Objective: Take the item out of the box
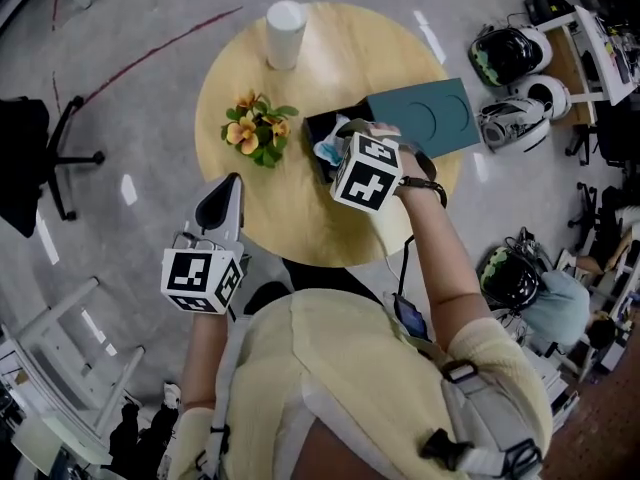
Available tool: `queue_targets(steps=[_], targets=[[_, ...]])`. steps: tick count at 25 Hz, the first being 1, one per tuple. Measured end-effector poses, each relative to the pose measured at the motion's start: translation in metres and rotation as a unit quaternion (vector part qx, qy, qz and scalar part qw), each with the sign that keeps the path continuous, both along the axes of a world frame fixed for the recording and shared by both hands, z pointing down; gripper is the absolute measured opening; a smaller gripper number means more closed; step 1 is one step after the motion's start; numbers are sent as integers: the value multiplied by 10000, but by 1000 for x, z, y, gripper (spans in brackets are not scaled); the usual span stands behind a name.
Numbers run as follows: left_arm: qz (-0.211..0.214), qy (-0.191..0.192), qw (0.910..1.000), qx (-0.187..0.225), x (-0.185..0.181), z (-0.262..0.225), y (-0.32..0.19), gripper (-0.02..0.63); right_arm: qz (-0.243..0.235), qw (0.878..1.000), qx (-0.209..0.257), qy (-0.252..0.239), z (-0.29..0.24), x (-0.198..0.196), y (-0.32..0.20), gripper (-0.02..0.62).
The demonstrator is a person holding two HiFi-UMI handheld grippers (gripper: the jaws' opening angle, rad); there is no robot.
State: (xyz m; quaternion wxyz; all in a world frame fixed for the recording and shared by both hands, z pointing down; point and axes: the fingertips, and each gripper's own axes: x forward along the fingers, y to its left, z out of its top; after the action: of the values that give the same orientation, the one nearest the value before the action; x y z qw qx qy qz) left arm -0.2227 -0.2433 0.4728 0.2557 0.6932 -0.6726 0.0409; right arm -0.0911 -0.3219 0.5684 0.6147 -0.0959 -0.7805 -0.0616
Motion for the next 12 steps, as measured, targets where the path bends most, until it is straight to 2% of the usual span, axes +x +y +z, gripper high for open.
queue_targets(steps=[8,12], targets=[[-38,95,9999,-18,-7,3,-5,5,-285,9989,114,344,23,-3,0,273],[-3,73,10000,0,-8,2,-4,5,-252,9983,391,343,32,-4,-6,237]])
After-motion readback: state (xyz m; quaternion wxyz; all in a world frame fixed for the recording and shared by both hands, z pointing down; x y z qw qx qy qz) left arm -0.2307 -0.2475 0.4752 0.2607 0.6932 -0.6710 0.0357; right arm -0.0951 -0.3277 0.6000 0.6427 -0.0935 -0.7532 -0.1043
